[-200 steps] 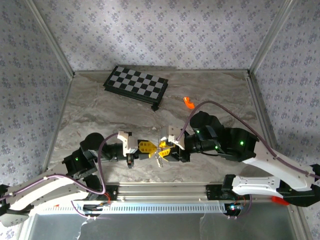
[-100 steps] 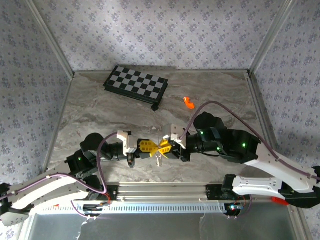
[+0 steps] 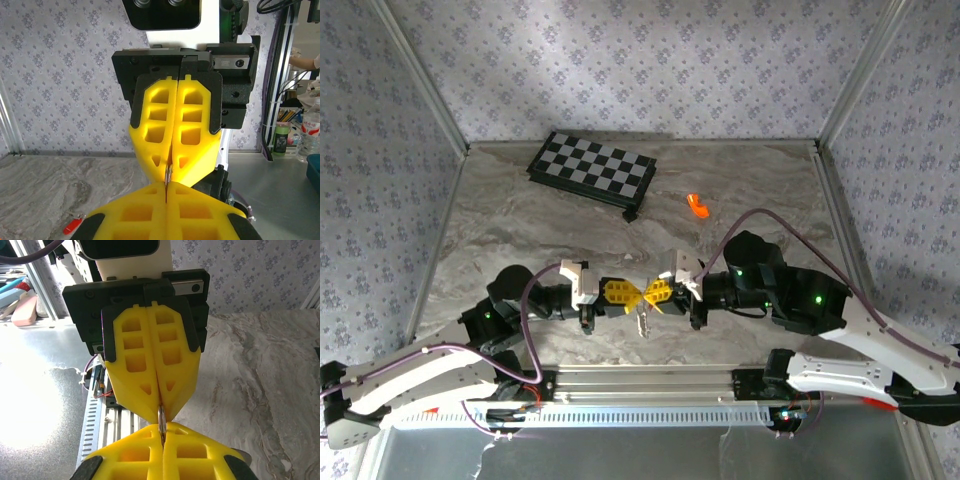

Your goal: Put the keys on the keyring

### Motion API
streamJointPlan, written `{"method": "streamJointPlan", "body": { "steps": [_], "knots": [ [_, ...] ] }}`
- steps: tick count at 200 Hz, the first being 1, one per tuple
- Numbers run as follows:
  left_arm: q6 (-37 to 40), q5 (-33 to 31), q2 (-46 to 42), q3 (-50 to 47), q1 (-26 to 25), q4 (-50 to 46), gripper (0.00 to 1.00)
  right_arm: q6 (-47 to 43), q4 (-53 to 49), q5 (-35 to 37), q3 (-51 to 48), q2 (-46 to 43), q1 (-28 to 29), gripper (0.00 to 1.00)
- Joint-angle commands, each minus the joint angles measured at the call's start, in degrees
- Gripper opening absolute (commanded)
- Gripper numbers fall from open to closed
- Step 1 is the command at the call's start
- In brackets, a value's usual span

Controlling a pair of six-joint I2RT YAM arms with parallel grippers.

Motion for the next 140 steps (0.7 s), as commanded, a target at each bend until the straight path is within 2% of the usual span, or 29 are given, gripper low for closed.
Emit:
{"method": "streamJointPlan", "body": {
  "steps": [1, 7, 21, 35, 66, 140],
  "knots": [
    [0.7, -0.6, -0.4, 3.2, 0.0, -1.3, 0.0, -0.8, -0.5, 1.9, 1.0, 0.6, -0.3, 0.0],
    [1.5, -1.5, -0.4, 4.0, 0.0, -3.7, 0.02, -1.5, -2.2, 2.6, 1.3, 1.1, -0.2, 0.0],
    [3.6, -3.8, -0.1, 6.3, 0.0, -10.3, 0.21, -3.5, -7.0, 4.2, 5.5, 2.8, 0.1, 0.0],
    [5.4, -5.3, 0.5, 8.8, 0.0, -16.4, 0.26, -5.5, -11.3, 5.4, 8.3, 4.6, 0.2, 0.0],
    [7.7, -6.0, 2.5, 12.9, 0.0, -25.3, 0.26, -8.9, -18.6, 6.1, 13.5, 8.8, 0.5, 0.0],
    [7.7, -5.9, 3.3, 12.7, -0.1, -23.6, 0.2, -11.9, -22.0, 3.3, 18.1, 13.0, 1.3, 0.0]
  ]
}}
